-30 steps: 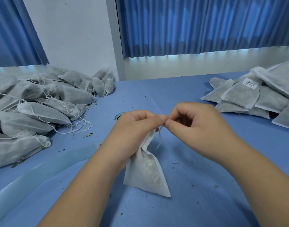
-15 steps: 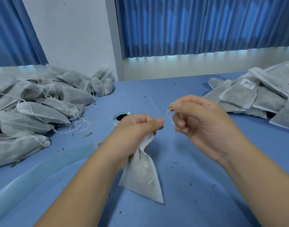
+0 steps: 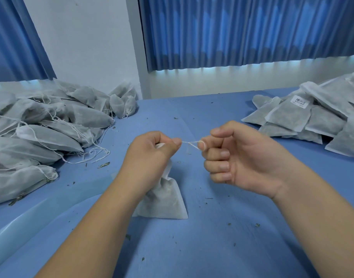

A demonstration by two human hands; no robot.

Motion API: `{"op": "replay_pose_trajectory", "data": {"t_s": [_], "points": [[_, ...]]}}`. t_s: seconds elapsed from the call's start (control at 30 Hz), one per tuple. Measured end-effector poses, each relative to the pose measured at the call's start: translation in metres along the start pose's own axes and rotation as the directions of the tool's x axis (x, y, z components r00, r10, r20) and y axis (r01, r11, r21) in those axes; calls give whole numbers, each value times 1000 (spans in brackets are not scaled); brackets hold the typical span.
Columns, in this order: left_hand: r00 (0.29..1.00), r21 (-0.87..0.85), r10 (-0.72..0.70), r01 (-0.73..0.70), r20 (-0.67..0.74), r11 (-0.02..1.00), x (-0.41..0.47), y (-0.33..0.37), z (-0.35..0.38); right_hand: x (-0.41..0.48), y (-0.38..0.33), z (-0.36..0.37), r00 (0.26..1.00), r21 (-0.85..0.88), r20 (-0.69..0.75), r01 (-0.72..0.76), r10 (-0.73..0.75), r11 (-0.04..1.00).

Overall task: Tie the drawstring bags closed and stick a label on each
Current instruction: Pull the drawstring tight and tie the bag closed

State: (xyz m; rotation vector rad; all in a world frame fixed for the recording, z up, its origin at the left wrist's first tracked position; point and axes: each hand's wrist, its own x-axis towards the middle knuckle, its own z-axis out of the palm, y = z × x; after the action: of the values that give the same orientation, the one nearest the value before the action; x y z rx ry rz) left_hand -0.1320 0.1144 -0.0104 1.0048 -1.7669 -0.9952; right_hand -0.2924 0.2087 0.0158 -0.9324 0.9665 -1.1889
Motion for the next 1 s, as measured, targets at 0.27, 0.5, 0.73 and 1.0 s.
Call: {"op": "replay_pose_trajectory", "data": {"t_s": [0.27, 0.5, 0.73, 1.0], "points": [[986, -44, 8, -1, 166, 999, -1, -2, 4, -1, -3, -4, 987, 162, -112, 136, -118, 977], [833, -67, -51, 106, 551, 992, -15, 3, 8, 3, -8, -22, 881, 329, -436, 348, -185, 878], [725, 94, -190, 172, 662, 981, -14, -2, 3, 0, -9, -25, 769, 263, -580, 489, -269, 831], [960, 77, -159, 144, 232, 987, -10, -15, 21, -1, 4, 5, 731, -492, -199, 502, -653, 712]]}}
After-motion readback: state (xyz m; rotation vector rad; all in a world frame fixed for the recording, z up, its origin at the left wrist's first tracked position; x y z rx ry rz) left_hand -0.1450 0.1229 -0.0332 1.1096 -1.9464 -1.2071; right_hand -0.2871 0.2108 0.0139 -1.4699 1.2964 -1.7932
